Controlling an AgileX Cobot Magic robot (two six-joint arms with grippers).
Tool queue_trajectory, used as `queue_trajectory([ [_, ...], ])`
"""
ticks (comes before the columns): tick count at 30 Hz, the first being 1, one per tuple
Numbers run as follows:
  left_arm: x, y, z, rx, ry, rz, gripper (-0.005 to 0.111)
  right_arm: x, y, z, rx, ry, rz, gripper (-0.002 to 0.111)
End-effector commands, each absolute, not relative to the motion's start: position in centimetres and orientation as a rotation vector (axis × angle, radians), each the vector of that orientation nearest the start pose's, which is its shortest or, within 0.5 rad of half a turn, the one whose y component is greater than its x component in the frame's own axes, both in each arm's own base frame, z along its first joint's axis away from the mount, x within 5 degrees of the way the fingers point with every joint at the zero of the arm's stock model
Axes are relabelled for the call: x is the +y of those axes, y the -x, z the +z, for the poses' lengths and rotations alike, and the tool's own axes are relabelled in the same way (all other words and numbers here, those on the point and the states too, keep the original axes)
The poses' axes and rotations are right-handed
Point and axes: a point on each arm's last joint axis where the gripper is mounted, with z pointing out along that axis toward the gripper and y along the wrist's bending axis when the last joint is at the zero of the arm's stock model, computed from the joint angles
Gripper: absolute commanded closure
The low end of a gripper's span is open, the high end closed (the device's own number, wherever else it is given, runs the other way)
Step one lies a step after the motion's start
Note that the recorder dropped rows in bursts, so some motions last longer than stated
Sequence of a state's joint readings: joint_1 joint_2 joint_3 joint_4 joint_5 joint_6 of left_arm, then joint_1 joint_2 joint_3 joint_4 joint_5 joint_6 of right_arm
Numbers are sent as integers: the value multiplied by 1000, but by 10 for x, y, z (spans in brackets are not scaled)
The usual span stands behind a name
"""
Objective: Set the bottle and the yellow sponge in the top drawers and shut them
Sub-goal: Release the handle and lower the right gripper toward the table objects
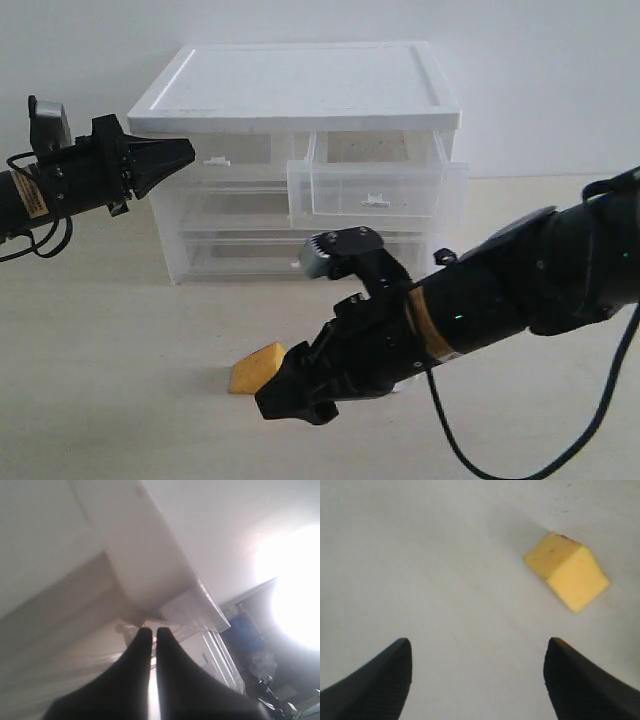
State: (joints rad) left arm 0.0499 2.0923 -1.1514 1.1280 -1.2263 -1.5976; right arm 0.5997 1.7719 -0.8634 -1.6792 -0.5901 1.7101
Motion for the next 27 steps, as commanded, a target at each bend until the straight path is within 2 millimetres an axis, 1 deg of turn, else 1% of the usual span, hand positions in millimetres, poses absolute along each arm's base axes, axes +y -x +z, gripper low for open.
queue_trajectory([
  [1, -54, -412, 180, 1730, 53, -1460, 103, 253, -247, 173, 2179, 1061, 601, 42],
  [4, -54, -412, 180, 1730, 53, -1460, 103, 264, -248, 182, 2091, 1089, 477, 42],
  [8, -54, -412, 180, 1730, 53, -1460, 103, 275, -246, 185, 1968, 1245, 417, 42],
  [12, -55, -412, 179, 1733, 49, -1460, 103, 278, -254, 169, 1922, 1348, 309, 42],
  [14, -55, -412, 179, 1733, 49, -1460, 103, 280, -261, 159, 1934, 1347, 251, 42],
  [16, -55, -412, 179, 1733, 49, -1460, 103, 281, -267, 154, 1943, 1336, 217, 42],
  [19, -54, -412, 179, 1734, 54, -1456, 103, 290, -271, 148, 1932, 1366, 244, 42],
  [23, -54, -413, 180, 1729, 60, -1453, 103, 303, -270, 141, 1908, 1444, 353, 42],
  [25, -54, -413, 179, 1730, 63, -1450, 103, 304, -271, 136, 1901, 1466, 348, 42],
  [27, -54, -413, 179, 1731, 61, -1445, 103, 303, -274, 130, 1912, 1462, 303, 42],
])
